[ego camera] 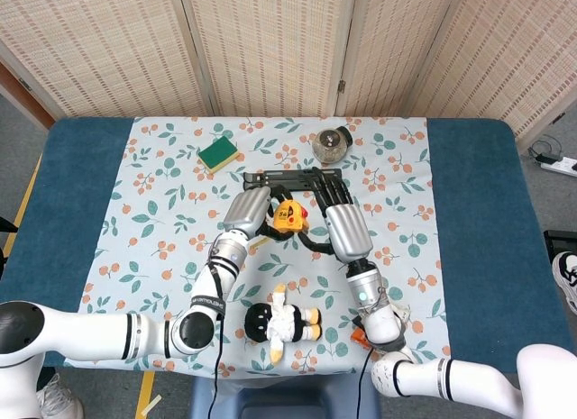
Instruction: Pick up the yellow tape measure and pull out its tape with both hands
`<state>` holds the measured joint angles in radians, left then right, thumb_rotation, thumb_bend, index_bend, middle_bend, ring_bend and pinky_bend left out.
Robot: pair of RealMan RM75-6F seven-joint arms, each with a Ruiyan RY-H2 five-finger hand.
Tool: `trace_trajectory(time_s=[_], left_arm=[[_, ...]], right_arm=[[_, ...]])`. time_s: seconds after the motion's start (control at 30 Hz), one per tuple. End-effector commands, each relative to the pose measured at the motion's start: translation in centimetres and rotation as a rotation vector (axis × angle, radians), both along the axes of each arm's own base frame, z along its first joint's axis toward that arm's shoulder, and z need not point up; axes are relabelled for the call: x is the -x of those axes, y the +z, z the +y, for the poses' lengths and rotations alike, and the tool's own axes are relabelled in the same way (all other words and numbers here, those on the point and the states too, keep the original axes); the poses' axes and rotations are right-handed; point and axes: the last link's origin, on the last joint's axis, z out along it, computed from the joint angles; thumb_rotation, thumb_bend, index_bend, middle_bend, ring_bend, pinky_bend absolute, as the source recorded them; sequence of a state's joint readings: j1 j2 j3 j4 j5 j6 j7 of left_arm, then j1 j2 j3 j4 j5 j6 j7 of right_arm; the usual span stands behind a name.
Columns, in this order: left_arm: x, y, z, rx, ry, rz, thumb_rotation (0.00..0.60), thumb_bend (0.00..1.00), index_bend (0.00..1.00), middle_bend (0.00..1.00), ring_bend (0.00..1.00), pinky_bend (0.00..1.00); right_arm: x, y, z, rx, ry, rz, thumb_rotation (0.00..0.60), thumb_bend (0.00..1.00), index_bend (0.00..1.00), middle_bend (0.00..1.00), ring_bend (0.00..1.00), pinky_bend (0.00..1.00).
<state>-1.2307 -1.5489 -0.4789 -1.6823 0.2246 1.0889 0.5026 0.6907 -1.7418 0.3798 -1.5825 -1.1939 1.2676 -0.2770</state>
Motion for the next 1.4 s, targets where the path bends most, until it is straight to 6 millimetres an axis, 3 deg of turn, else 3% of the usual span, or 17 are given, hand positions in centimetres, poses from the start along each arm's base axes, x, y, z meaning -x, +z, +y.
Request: trace_trajectory(time_s=[0.03,0.27,0.53,0.8,0.97,1.2,1.4], left_arm=[[0.2,0.0,0.1,-0.009,0.0,0.008,0.6,0.37,0.67,0.62,0.51,0.17],[0.8,-0.1,0.4,-0.034,0.006,0.012,0.6,0.37,0.67,0.62,0.51,0.16],[1.3,0.1,0.7,-0.065,0.008,-0.001,0.6,0.37,0.67,0.62,0.51,0.16],[1.5,0.4,0.9,-0.083,0.009,-0.023,0.6,0.38,0.68,0.62,0.51,0.16],[1.5,0.4,1.0,-0.092,0.011,-0.036,0.6,0.38,0.68,0.62,0.51,0.16],[1.8,0.6,1.4,-0.104,0.021,-0.053,0.6,0.38,0.68,0.62,0.51,0.16],[2.3,0.6,1.8,-0.116,0.034,-0.067,0.6,0.38,0.68,0.62,0.51,0.17]], right_arm=[[0.1,0.2,-0.1,0.018,-0.006,-0.003,0.6,0.31,0.0,0.0,0.0,0.0],[0.6,0.8,-0.3,0.041,-0.03,-0.015,0.6,0.43,0.0,0.0,0.0,0.0],[0.9,1.4,-0.4,0.056,-0.051,-0.028,0.6,0.46,0.0,0.0,0.0,0.0],[0.6,1.6,-0.5,0.045,-0.078,-0.041,0.6,0.47,0.29,0.01,0.02,0.0],[0.4,1.5,-0.5,0.03,-0.085,-0.044,0.6,0.47,0.46,0.12,0.08,0.0],[0.1,1.4,-0.6,0.014,-0.094,-0.045,0.6,0.47,0.63,0.26,0.18,0.0],[-0.1,1.4,-0.6,0.004,-0.093,-0.038,0.6,0.56,0.67,0.32,0.21,0.0]])
